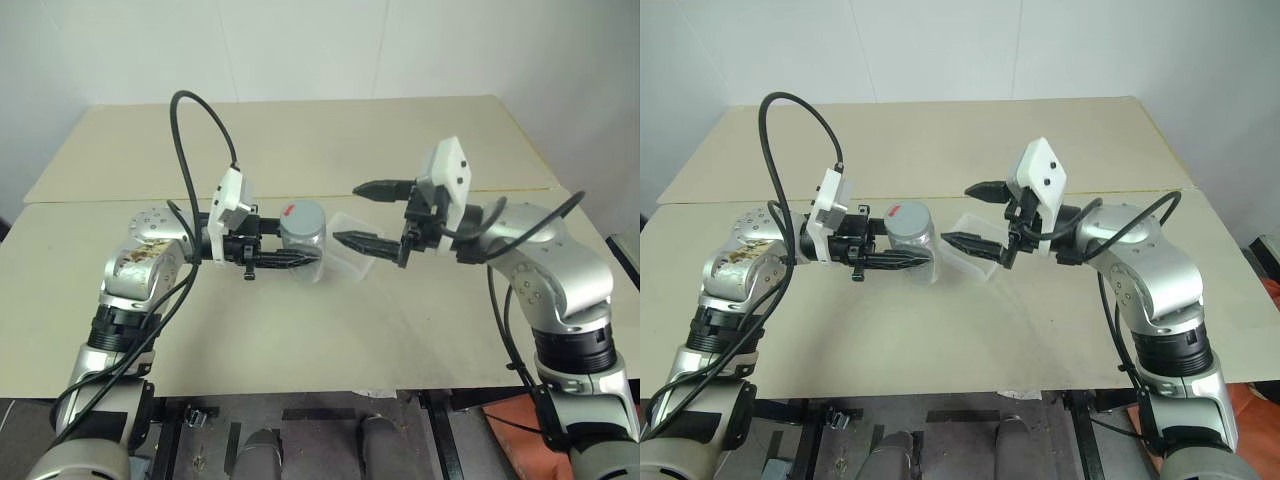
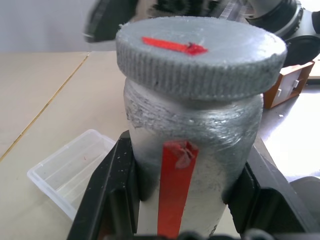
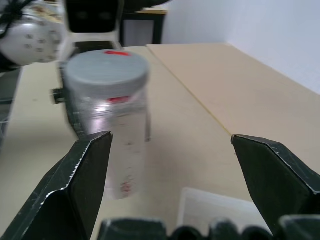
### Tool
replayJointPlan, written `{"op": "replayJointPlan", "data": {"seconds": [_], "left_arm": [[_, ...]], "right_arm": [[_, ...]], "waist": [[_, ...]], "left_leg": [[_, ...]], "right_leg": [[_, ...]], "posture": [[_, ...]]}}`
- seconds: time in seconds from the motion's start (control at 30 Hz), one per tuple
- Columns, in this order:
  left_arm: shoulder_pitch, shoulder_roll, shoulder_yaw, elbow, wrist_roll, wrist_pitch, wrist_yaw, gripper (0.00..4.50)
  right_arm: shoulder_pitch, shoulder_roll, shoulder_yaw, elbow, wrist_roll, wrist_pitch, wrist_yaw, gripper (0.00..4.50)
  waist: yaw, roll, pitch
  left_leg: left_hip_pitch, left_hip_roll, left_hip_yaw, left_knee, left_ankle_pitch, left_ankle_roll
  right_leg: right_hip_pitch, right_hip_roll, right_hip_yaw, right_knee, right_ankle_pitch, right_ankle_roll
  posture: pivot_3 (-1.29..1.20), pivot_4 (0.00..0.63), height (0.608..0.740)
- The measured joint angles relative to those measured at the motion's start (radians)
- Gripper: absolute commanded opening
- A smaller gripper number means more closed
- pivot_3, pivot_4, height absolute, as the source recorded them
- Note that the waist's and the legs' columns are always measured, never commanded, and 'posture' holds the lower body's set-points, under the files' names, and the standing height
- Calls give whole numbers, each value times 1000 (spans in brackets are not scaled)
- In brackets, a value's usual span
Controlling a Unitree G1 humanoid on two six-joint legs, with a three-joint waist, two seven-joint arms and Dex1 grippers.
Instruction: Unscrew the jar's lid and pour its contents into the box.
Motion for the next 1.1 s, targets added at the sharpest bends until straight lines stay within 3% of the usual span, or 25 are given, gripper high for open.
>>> {"op": "replayJointPlan", "data": {"seconds": [0.3,0.6,1.1], "left_arm": [[-1,-20,-9,17,1,-11,9,1901],[-1,-17,-13,15,2,-10,12,1901],[-2,-9,-13,-6,1,-5,12,1901]], "right_arm": [[-52,35,-11,-86,83,56,-49,4444],[-124,145,97,-65,38,86,-150,4444],[-129,166,130,1,-30,80,-159,4444]], "waist": [[0,0,0],[0,0,0],[0,0,0]], "left_leg": [[0,0,0,0,0,0],[0,0,0,0,0,0],[0,0,0,0,0,0]], "right_leg": [[0,0,0,0,0,0],[0,0,0,0,0,0],[0,0,0,0,0,0]], "posture": [[0,150,740],[0,150,740],[0,150,740]]}}
